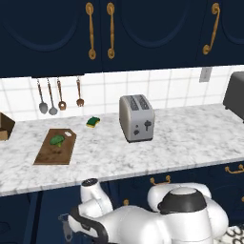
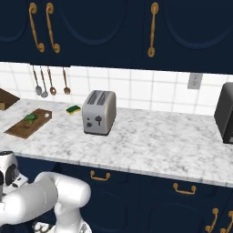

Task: Place the appropriate cutting tool for cutting the broccoli skin on the cutting board.

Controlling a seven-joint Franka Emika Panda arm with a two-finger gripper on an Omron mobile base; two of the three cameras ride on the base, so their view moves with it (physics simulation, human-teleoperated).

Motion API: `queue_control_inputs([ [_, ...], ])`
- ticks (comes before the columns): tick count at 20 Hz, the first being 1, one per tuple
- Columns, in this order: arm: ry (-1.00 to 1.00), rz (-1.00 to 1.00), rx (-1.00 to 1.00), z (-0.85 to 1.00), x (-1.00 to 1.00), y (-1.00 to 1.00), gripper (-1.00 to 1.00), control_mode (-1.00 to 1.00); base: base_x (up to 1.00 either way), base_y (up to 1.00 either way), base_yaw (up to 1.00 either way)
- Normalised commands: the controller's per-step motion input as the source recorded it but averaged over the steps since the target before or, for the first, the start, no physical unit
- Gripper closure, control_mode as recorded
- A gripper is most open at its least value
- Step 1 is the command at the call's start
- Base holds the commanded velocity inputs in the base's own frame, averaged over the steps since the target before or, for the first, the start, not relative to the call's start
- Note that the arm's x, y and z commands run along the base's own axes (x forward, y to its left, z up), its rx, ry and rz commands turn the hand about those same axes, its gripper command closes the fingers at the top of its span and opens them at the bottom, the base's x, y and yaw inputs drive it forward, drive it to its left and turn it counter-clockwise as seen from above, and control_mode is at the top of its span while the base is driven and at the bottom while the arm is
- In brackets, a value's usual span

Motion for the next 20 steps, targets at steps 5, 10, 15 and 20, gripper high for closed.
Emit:
queue_control_inputs([
  [5,0.01,0.00,0.07,-0.12,-0.84,0.08,-1.00,-1.00,0.00,0.00,0.00],
  [10,-0.01,0.00,0.10,-0.15,-0.22,-0.02,-1.00,-1.00,0.00,0.00,0.00],
  [15,0.00,0.00,0.11,0.00,0.46,-0.18,-1.00,-1.00,0.00,0.00,0.00],
  [20,0.00,0.00,0.04,-0.19,0.28,-0.07,-1.00,-1.00,0.00,0.00,0.00],
])
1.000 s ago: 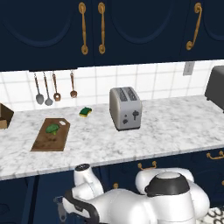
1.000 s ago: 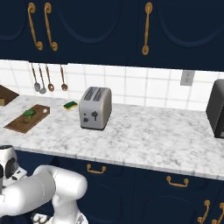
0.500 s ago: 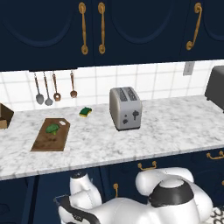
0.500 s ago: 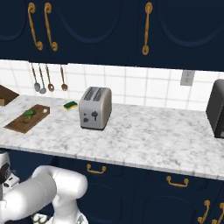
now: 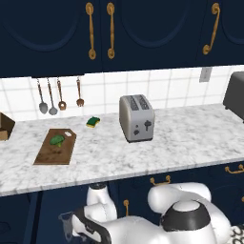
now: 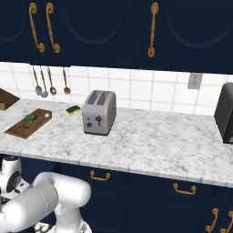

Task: Place the appropriate cutting tool for cutting the broccoli skin on the cutting board.

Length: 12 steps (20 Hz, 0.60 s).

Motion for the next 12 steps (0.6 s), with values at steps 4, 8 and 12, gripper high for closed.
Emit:
queue_control_inputs([
  [4,0.00,0.00,0.00,-0.58,0.11,0.00,-1.00,-1.00,0.00,0.00,0.00],
  [8,0.00,0.00,0.00,-0.68,0.01,0.02,1.00,-1.00,0.00,0.00,0.00],
  [12,0.00,0.00,0.00,-0.55,0.00,0.04,1.00,-1.00,0.00,0.00,0.00],
])
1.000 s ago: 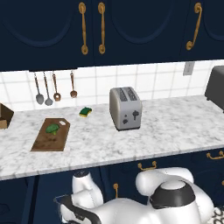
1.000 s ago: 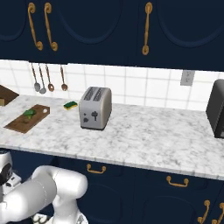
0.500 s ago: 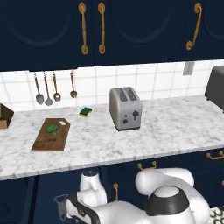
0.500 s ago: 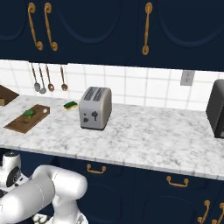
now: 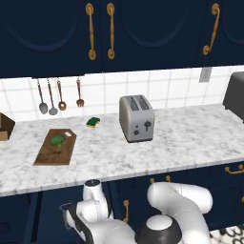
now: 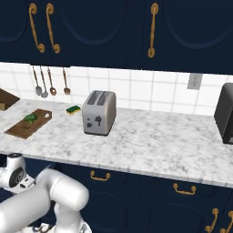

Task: Place the appropriate cutting tool for cutting the broccoli skin on the cutting board.

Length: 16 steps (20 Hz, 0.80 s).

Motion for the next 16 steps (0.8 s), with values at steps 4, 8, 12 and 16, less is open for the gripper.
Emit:
queue_control_inputs([
  [4,0.00,0.00,0.03,-0.28,-0.14,0.01,1.00,-1.00,0.00,0.00,0.00],
  [8,0.00,0.00,0.08,-0.12,-0.48,0.01,1.00,-1.00,0.00,0.00,0.00],
  [12,0.00,0.00,0.08,-0.27,-0.84,0.00,1.00,-1.00,0.00,0.00,0.00],
  [16,0.00,-0.01,0.04,-0.30,-1.00,0.00,1.00,-1.00,0.00,0.00,0.00],
])
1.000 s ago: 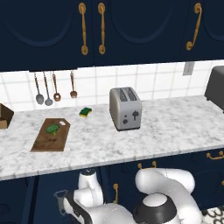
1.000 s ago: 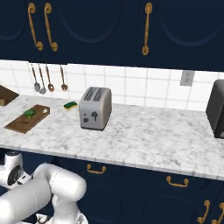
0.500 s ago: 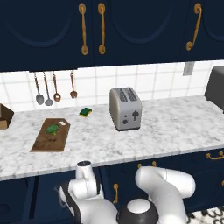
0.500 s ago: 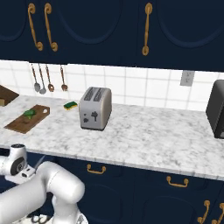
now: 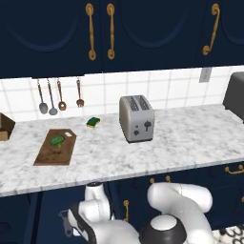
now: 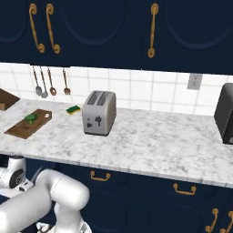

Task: Place the appropriate cutting tool for cutting the broccoli skin on the cutting board.

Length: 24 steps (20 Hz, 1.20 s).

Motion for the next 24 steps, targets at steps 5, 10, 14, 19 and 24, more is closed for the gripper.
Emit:
queue_control_inputs([
  [5,0.00,0.00,0.00,-0.13,-1.00,0.00,1.00,-1.00,0.00,0.00,0.00],
  [10,-0.07,0.00,0.00,0.34,-0.91,0.00,1.00,-1.00,0.00,0.00,0.00],
  [14,-0.18,0.00,0.00,1.00,-0.49,0.00,1.00,-1.00,0.00,0.00,0.00],
  [19,-0.09,0.00,0.00,1.00,-0.50,0.00,1.00,-1.00,0.00,0.00,0.00],
  [24,-0.08,0.00,0.00,1.00,-0.08,0.00,1.00,-1.00,0.00,0.00,0.00],
])
